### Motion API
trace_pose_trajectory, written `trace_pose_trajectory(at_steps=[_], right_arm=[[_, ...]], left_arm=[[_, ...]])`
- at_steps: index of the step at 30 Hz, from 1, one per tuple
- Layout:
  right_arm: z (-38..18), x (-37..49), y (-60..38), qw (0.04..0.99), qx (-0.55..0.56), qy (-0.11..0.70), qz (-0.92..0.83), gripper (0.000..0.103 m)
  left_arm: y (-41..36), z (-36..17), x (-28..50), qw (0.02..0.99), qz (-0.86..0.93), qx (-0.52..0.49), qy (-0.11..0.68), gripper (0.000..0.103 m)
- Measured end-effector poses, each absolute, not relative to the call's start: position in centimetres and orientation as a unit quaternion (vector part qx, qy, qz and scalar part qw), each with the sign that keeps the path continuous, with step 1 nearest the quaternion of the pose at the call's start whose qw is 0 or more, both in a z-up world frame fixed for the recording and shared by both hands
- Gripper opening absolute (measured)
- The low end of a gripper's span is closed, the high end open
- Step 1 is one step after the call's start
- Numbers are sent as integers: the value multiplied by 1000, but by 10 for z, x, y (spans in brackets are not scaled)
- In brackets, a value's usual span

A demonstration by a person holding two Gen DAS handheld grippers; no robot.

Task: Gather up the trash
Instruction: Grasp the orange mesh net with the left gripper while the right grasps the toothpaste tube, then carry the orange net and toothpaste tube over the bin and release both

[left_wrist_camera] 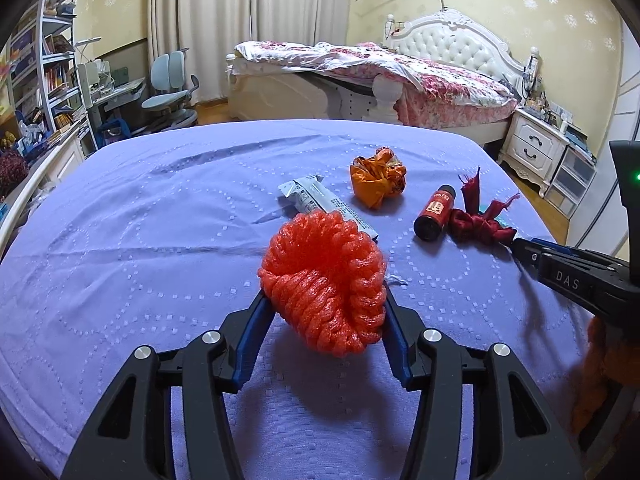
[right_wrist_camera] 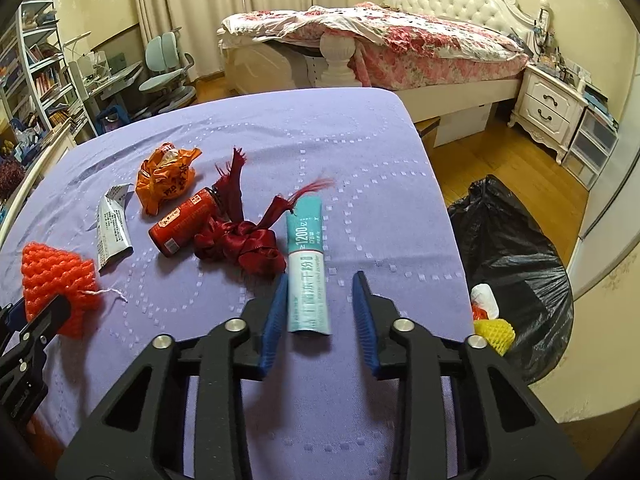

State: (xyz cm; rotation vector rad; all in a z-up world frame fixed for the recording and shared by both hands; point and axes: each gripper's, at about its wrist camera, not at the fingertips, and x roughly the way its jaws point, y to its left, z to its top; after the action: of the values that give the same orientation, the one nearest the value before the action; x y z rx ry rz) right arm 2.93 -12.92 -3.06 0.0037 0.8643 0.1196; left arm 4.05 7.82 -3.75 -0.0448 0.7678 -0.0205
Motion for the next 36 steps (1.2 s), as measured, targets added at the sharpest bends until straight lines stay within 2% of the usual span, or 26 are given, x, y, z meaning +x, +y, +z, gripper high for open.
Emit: trace_pose_trajectory(at_steps=[3,10,13,14,18,21,27,36], right_arm=[[-30,27,-128,905,4,420,62,18],[-30,8,-129,905,13,419,71,18],[-31,0,-130,905,13,418,74,17],[-31,-1,-131,905,16,417,75,17],[-31,-6,-134,905,24,416,79,16],[-30,-10,-137,906,33,413,82,15],[-29,-15,-142,909,38,406,85,14],[-25,-20,-147,912,42,399,87,14]], left_arm=[[80,-39,40,926,-9,-25,376,59],[85,-41,40,922,-8,-41,385,72],[85,-43,43,919,-11,-43,391,73],[85,-43,43,919,-14,-42,393,72],[79,-44,40,919,-23,-32,391,45],[77,-43,37,922,-33,-31,385,35],[76,-39,30,928,-42,-35,369,26],[69,-34,22,933,-52,-27,354,25]])
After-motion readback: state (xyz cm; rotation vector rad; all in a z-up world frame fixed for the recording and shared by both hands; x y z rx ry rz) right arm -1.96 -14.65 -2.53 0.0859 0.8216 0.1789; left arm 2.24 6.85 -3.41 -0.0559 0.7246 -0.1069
